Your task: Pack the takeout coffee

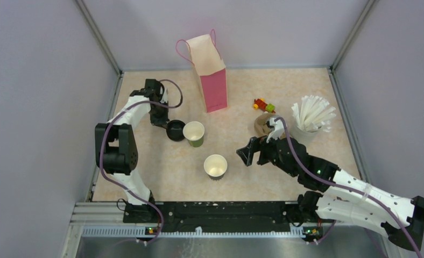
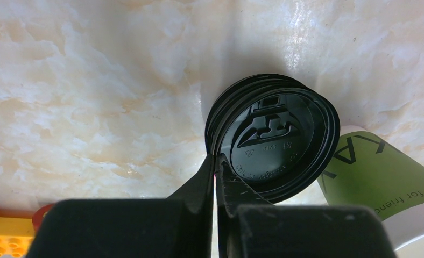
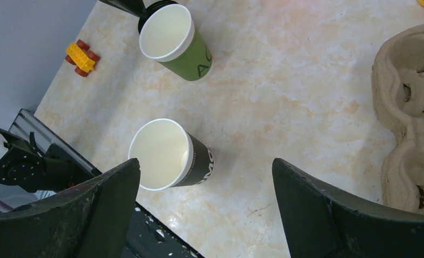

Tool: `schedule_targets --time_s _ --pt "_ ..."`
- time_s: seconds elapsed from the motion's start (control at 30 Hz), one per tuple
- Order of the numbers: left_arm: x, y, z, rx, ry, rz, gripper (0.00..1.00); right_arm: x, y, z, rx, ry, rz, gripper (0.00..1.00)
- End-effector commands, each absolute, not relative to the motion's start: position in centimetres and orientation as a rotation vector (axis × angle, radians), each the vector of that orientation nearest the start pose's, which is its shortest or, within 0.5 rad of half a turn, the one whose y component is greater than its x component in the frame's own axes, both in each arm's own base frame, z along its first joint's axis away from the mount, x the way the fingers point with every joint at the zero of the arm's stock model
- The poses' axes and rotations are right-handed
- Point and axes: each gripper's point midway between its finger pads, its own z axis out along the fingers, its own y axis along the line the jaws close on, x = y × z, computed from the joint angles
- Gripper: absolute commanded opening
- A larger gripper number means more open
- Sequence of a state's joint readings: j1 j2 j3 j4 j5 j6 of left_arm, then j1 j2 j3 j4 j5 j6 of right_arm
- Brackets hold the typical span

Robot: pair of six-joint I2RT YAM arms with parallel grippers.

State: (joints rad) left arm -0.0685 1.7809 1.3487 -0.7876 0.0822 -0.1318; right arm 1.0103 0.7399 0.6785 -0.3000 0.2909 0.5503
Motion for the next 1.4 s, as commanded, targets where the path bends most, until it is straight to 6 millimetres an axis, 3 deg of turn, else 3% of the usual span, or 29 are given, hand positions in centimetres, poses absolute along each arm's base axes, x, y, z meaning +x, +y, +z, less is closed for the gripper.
schedule_targets --time_s 0.0,0.1,0.2,0.33,0.37,0.43,0.47,0.7,1.0,1.2,1.37 --pt "37.6 -4.9 10.1 -0.037 2.732 -0.173 0.07 18.4 23.3 22.3 -0.236 1.943 0.770 0.91" --pt "37.6 -4.9 10.0 -0.033 2.736 -0.176 0.00 18.4 23.3 22.2 -0.237 1.945 0.768 0.91" --pt "37.5 -5.0 10.0 -0.029 2.737 -0.175 0.00 18.4 23.3 22.2 -0.238 1.946 0.770 0.91" --pt "37.5 -5.0 10.0 -0.032 2.738 -0.156 0.16 18.4 23.3 22.3 -0.240 1.943 0.768 0.90" --pt "37.4 -5.0 9.9 -0.030 2.742 -0.154 0.15 18.4 23.2 22.3 -0.241 1.943 0.767 0.90" --pt "37.4 -5.0 9.9 -0.028 2.744 -0.150 0.01 18.4 23.2 22.3 -0.243 1.944 0.767 0.91" --pt "37.3 -5.2 9.8 -0.015 2.745 -0.164 0.00 18.4 23.2 22.2 -0.242 1.944 0.765 0.91" --pt "37.4 -5.4 10.1 -0.015 2.745 -0.154 0.00 18.3 23.1 22.3 -0.239 1.942 0.765 0.91" --pt "37.9 -4.8 12.3 -0.018 2.707 -0.027 0.00 18.3 23.1 22.1 -0.237 1.944 0.766 0.91" --pt "37.5 -4.9 12.1 -0.007 2.728 -0.001 0.00 18.4 23.1 22.0 -0.235 1.943 0.764 0.91" --pt "38.1 -5.1 13.8 -0.021 2.656 -0.021 0.00 18.6 23.4 22.1 -0.237 1.940 0.762 0.91"
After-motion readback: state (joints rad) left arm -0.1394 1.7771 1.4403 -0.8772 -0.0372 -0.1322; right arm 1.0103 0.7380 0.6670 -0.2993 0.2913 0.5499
